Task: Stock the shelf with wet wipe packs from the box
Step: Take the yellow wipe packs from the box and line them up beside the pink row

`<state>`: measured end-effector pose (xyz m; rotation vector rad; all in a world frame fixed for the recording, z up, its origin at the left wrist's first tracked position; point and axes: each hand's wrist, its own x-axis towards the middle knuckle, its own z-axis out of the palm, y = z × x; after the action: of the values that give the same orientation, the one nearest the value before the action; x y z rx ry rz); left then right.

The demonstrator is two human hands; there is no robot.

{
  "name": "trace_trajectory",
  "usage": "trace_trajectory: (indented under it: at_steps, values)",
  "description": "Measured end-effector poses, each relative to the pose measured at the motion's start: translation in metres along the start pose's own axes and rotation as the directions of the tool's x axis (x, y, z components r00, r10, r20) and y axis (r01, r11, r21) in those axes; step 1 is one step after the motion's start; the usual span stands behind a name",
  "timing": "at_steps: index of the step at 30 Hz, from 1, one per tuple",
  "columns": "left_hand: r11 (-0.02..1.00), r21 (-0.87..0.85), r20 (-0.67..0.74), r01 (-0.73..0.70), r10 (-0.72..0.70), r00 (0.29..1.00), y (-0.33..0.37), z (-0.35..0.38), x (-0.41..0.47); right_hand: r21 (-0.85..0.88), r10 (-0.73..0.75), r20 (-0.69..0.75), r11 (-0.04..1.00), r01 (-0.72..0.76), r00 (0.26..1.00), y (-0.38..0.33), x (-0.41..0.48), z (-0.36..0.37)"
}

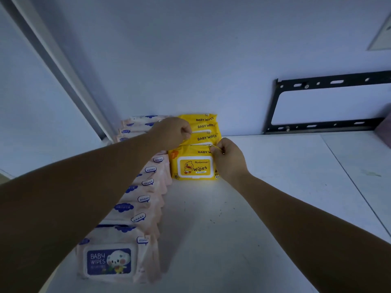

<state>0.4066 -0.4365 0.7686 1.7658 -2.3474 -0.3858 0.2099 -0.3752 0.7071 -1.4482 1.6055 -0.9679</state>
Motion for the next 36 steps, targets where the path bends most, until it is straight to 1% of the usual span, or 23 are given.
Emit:
trace_trajectory:
  at_steps: [4,7,9,12,17,21,23,26,30,33,36]
  values:
    - [1.000,-0.014,-0.030,0.016,-0.017,0.999,0.005,-0.005,-0.005,0.004,0.044,0.009,0.999,-0.044,0.999,-0.001,0.000,-0.005]
    - [1.000,-0.009,-0.066,-0.021,0.020,0.998,0.016,-0.012,-0.012,-0.020,0.073,0.011,0.997,-0.073,0.997,-0.005,-0.004,-0.017]
    - [0.996,-0.046,-0.041,-0.070,0.068,0.997,0.027,-0.017,-0.019,-0.040,0.064,-0.021,0.997,-0.065,0.998,-0.007,-0.010,-0.027]
    - [0.988,-0.092,0.002,-0.121,0.122,0.993,0.050,-0.019,-0.030,-0.115,0.018,-0.079,0.993,-0.027,0.997,-0.004,-0.023,-0.047]
    - [0.955,-0.210,0.046,-0.207,0.221,0.974,0.100,-0.008,-0.051,-0.200,-0.042,-0.109,0.980,0.020,0.993,0.005,-0.064,-0.091]
    - [0.926,-0.268,0.128,-0.266,0.308,0.943,0.147,0.014,-0.071,-0.273,-0.028,-0.124,0.962,-0.007,0.992,0.020,-0.118,-0.134]
    - [0.911,-0.284,0.178,-0.301,0.358,0.917,0.177,0.027,-0.081,-0.292,0.001,-0.153,0.955,-0.046,0.988,0.033,-0.149,-0.157]
    - [0.874,-0.316,0.245,-0.370,0.452,0.858,0.227,0.045,-0.098,-0.324,0.055,-0.207,0.938,-0.121,0.977,0.055,-0.196,-0.195]
    - [0.834,-0.383,0.318,-0.397,0.523,0.791,0.292,0.065,-0.128,-0.397,0.095,-0.292,0.893,-0.212,0.952,0.081,-0.254,-0.252]
    - [0.795,-0.414,0.357,-0.444,0.590,0.724,0.339,0.080,-0.156,-0.394,0.050,-0.421,0.889,-0.232,0.906,0.099,-0.302,-0.290]
    - [0.773,-0.401,0.395,-0.491,0.630,0.669,0.386,0.096,-0.183,-0.364,-0.002,-0.528,0.904,-0.225,0.849,0.122,-0.365,-0.323]
